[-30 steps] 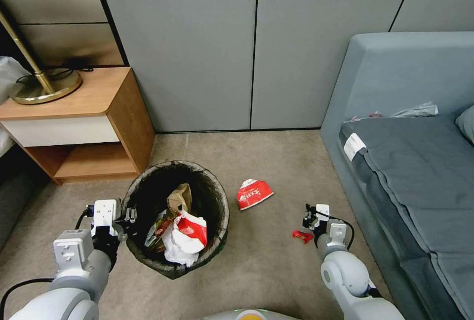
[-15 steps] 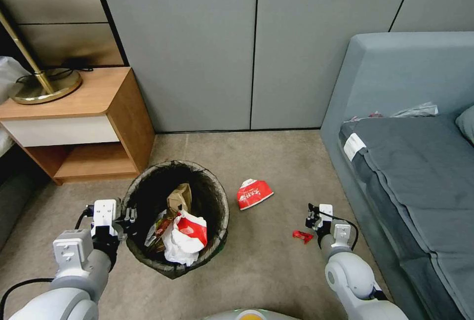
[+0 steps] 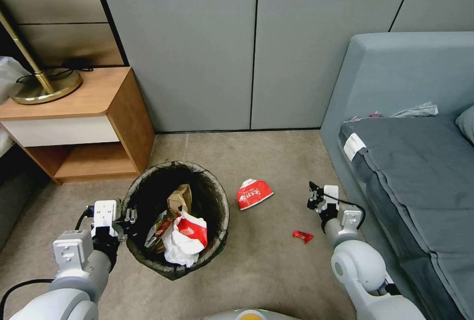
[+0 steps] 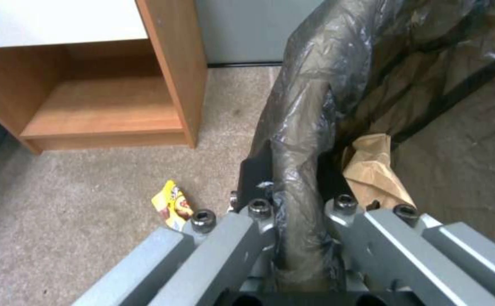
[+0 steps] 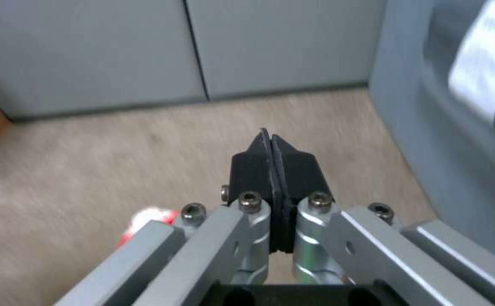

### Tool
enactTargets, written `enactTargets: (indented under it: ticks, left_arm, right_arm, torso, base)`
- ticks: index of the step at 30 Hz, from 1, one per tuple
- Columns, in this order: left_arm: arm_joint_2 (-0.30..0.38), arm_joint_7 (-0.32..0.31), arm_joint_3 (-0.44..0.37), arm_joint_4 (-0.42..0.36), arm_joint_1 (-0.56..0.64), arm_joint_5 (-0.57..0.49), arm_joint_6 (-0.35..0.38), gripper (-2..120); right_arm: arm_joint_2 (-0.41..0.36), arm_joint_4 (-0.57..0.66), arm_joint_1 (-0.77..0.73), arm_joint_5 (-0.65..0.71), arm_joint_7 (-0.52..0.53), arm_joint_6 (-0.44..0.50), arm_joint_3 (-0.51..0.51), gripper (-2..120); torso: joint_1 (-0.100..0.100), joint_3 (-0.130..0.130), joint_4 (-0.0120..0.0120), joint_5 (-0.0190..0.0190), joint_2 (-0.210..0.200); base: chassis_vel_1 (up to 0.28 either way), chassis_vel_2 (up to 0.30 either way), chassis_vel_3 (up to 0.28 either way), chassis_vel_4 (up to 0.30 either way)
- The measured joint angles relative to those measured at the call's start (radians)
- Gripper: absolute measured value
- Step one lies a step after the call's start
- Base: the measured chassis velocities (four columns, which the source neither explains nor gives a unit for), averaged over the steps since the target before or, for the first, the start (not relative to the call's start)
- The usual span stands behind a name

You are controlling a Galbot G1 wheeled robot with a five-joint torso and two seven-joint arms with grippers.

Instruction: Pick up the trash bin, then pick up the garbage from the floor and place it into the trash bin.

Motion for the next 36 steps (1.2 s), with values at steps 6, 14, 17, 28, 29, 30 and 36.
enactTargets:
  ticks: [6,14,17,28,29,30,36]
  left_arm:
    - [0.001,0.000,0.003,0.000,0.001,0.001,0.000,1]
    - [0.004,0.000,0.001,0.000,0.003,0.001,0.001,1]
    - [0.005,0.000,0.001,0.000,0.002,0.001,0.001,1]
    - [0.010,0.001,-0.001,0.000,0.002,-0.001,0.002,1]
    - [0.010,0.001,-0.001,0.000,0.002,-0.001,0.002,1]
    - [0.010,0.001,-0.001,0.000,0.002,-0.001,0.002,1]
    - [0.011,0.001,-0.001,0.000,0.003,-0.001,0.003,1]
  right_arm:
    - [-0.025,0.104,0.017,0.050,0.016,-0.046,-0.002,0]
    - [-0.026,0.040,-0.006,0.046,-0.019,-0.092,0.017,0]
    - [-0.034,-0.026,-0.006,0.042,-0.039,-0.093,0.023,12]
    - [-0.055,-0.224,0.012,0.020,-0.133,-0.070,0.028,46]
    - [-0.055,-0.247,0.015,0.016,-0.149,-0.067,0.026,55]
    - [-0.056,-0.268,0.018,0.010,-0.163,-0.063,0.025,57]
    - [-0.056,-0.373,0.040,-0.033,-0.220,-0.037,0.011,80]
  torso:
    - [0.000,0.000,0.0002,0.0000,0.000]
    - [0.000,0.000,0.0000,0.0001,0.000]
    - [0.000,0.000,0.0001,0.0001,0.000]
    - [0.000,0.000,0.0001,0.0002,0.000]
    - [0.000,0.000,0.0001,0.0002,0.000]
    - [0.000,0.000,0.0001,0.0002,0.000]
    - [0.000,0.000,0.0001,0.0001,0.000]
  base:
    - [0.000,0.000,0.000,0.000]
    - [0.000,0.000,0.000,0.000]
    - [0.000,0.000,0.000,0.000]
    - [0.000,0.000,0.000,0.000]
    - [0.000,0.000,0.000,0.000]
    - [0.000,0.000,0.000,0.000]
    - [0.000,0.000,0.000,0.000]
